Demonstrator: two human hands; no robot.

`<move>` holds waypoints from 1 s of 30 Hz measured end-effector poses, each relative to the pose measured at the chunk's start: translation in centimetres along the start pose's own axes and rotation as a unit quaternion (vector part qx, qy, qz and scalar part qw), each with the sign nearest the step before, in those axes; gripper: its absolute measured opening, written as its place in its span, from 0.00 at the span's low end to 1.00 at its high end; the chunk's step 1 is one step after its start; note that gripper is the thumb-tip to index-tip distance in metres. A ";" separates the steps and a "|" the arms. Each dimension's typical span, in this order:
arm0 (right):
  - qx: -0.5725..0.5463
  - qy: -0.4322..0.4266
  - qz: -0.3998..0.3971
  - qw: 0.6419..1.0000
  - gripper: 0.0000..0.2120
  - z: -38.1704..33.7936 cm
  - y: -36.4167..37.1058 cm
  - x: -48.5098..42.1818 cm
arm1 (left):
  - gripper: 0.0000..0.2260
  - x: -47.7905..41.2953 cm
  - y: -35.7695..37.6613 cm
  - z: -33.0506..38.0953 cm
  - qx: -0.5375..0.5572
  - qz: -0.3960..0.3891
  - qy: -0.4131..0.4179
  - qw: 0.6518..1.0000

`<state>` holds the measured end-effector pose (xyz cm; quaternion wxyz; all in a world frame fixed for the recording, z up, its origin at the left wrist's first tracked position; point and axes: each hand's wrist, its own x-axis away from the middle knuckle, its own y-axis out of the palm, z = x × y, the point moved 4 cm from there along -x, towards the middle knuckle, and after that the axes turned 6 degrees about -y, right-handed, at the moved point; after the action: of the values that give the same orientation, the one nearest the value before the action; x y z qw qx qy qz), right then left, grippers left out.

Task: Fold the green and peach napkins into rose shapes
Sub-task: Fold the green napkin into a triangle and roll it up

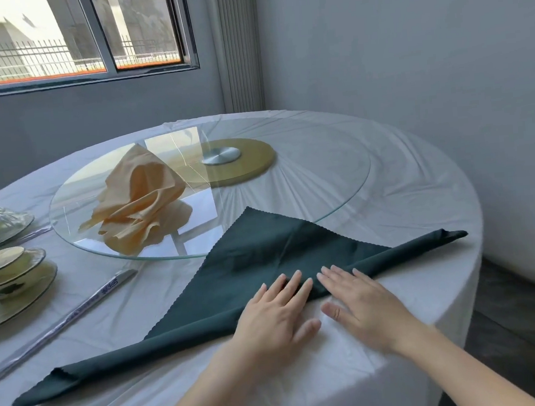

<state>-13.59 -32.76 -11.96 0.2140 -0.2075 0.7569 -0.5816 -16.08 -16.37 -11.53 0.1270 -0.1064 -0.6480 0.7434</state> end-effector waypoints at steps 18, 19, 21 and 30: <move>0.035 0.142 -0.020 0.989 0.36 8.4 -2.1 2.6 | 0.40 -0.3 0.1 0.1 -0.009 0.017 -0.003 1.000; 0.036 0.156 -0.019 0.987 0.33 9.0 -2.3 2.7 | 0.41 -0.2 0.1 0.1 -0.008 0.023 -0.001 1.000; 0.037 0.175 -0.016 0.984 0.31 10.2 -2.5 2.9 | 0.42 -0.2 0.1 0.0 -0.005 0.028 0.004 1.000; 0.044 0.218 -0.011 0.975 0.32 13.5 -3.0 3.4 | 0.45 -0.1 0.2 -0.2 -0.008 0.023 0.001 1.000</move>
<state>-8.57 -46.08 -12.42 0.0458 -0.0745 0.7568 -0.6478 -15.92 -16.24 -11.80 0.1094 -0.1234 -0.6513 0.7407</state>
